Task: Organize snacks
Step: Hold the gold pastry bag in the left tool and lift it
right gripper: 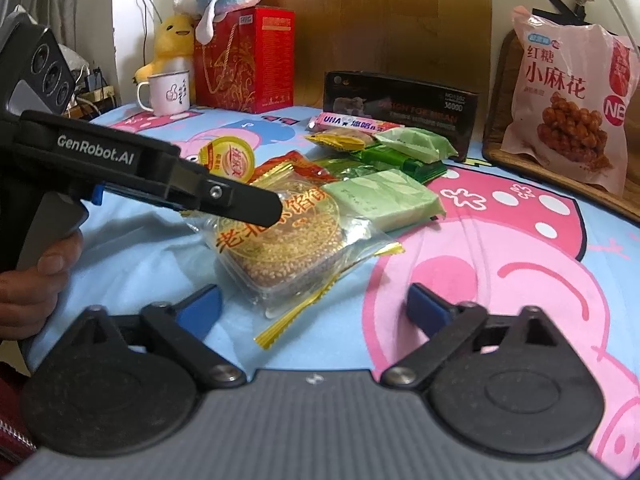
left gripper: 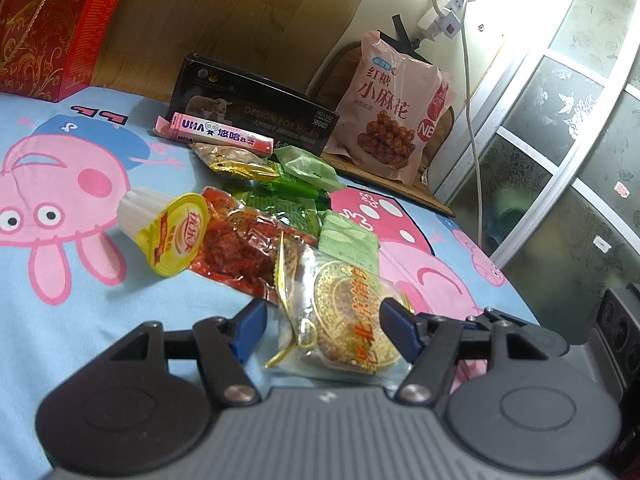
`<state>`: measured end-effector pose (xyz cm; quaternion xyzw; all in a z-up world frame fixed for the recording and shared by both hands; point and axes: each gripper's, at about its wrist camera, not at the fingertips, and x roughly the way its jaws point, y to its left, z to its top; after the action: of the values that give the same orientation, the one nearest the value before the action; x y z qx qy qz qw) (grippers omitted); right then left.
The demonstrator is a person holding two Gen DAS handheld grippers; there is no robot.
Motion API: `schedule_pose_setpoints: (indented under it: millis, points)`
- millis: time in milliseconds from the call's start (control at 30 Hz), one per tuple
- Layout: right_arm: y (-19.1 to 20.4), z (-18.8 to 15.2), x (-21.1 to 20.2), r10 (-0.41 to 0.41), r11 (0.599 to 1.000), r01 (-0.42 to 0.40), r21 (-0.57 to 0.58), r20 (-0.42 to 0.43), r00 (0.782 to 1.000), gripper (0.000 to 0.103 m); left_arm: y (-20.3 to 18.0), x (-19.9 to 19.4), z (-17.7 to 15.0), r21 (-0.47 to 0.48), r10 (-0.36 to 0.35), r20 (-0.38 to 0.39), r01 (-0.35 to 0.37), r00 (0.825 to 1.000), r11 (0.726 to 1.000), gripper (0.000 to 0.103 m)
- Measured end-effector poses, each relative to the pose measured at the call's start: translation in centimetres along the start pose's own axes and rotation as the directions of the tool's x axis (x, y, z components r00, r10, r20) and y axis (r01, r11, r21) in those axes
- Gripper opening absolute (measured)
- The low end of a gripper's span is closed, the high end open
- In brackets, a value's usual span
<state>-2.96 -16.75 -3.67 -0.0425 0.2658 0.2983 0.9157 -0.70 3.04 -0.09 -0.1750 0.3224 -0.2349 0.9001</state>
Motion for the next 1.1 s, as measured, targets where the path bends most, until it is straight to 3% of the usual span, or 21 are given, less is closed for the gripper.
schedule_pose_setpoints:
  millis: [267,300,533,900,1100]
  points:
    - [0.4,-0.2,-0.6,0.036,0.999,-0.035,-0.019,0.043,0.998,0.047,-0.2,0.1,0.0,0.014,0.0,-0.004,0.0,1.0,1.0,0.052]
    - [0.5,-0.3,-0.6,0.044,0.999,-0.043,-0.023,0.046,0.998,0.045,-0.2,0.0,0.0,0.013,0.001,-0.002,-0.001,1.0,1.0,0.052]
    - [0.5,-0.3,-0.8,0.063,0.998,-0.063,-0.004,0.059,0.996,0.039,-0.4,-0.5,-0.1,0.029,-0.017,0.027,0.016,0.999,0.999,0.044]
    - [1.0,-0.1,-2.0,0.069,0.998,-0.068,-0.008,0.119,0.991,0.039,-0.3,-2.1,-0.4,0.037,-0.081,0.111,0.077,0.991,0.996,0.044]
    - [1.2,0.2,-1.9,0.062,0.998,-0.059,-0.025,0.13,0.99,0.039,0.0,-2.2,-0.4,0.023,-0.077,0.12,0.075,0.99,0.997,0.044]
